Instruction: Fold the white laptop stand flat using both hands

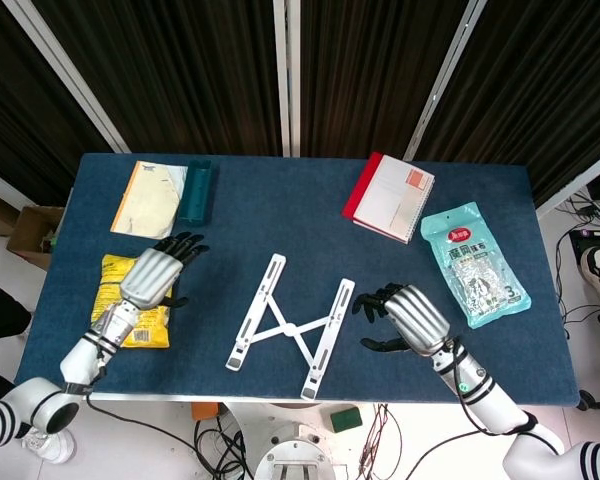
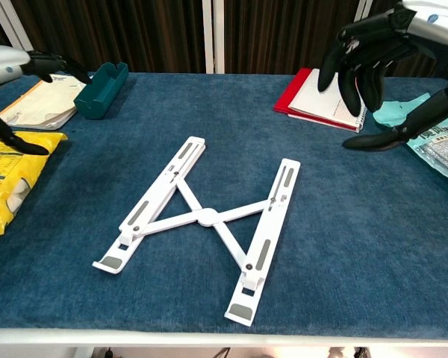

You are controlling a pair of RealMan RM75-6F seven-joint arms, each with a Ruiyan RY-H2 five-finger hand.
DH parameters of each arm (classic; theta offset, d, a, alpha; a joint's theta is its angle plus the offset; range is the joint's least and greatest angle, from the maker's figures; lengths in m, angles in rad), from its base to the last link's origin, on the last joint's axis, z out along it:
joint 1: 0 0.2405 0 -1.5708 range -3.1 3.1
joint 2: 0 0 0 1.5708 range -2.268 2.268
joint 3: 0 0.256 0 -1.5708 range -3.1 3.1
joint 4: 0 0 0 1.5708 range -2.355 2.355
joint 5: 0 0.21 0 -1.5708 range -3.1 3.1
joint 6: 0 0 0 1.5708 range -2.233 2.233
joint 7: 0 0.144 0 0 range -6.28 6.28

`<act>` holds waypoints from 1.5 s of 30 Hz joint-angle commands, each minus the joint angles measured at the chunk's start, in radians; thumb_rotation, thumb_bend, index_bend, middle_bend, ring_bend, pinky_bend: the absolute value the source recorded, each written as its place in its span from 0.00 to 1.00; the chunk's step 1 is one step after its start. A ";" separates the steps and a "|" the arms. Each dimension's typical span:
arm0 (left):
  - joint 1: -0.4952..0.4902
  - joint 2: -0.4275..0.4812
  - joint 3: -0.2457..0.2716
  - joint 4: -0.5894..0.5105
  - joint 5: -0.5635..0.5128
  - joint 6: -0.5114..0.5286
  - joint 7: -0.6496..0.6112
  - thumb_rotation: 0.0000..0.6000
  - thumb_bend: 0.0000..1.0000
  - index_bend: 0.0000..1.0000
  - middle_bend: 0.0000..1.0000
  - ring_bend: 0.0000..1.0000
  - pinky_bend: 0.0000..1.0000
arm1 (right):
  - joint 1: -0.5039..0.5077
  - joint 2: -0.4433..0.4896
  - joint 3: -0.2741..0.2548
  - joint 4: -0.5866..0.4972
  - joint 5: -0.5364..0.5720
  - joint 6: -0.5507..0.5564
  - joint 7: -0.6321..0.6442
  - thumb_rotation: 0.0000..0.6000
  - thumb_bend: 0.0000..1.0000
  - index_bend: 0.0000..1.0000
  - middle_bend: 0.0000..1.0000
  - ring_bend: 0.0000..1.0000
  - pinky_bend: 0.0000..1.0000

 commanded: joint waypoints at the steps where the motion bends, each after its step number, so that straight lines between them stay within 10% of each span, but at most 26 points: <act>1: -0.070 -0.088 -0.035 0.086 -0.059 -0.076 0.112 1.00 0.00 0.11 0.03 0.05 0.18 | 0.034 -0.035 -0.017 0.000 0.016 -0.100 -0.173 1.00 0.00 0.62 0.76 0.75 0.78; 20: -0.220 -0.329 -0.061 0.323 -0.082 -0.179 0.049 1.00 0.00 0.10 0.01 0.04 0.16 | 0.058 -0.284 -0.033 0.221 0.121 -0.186 -0.344 1.00 0.00 0.68 0.84 0.84 0.87; 45: -0.254 -0.389 -0.031 0.412 -0.085 -0.204 -0.024 1.00 0.00 0.10 0.01 0.04 0.16 | 0.084 -0.375 -0.031 0.357 0.131 -0.185 -0.342 1.00 0.00 0.71 0.84 0.85 0.87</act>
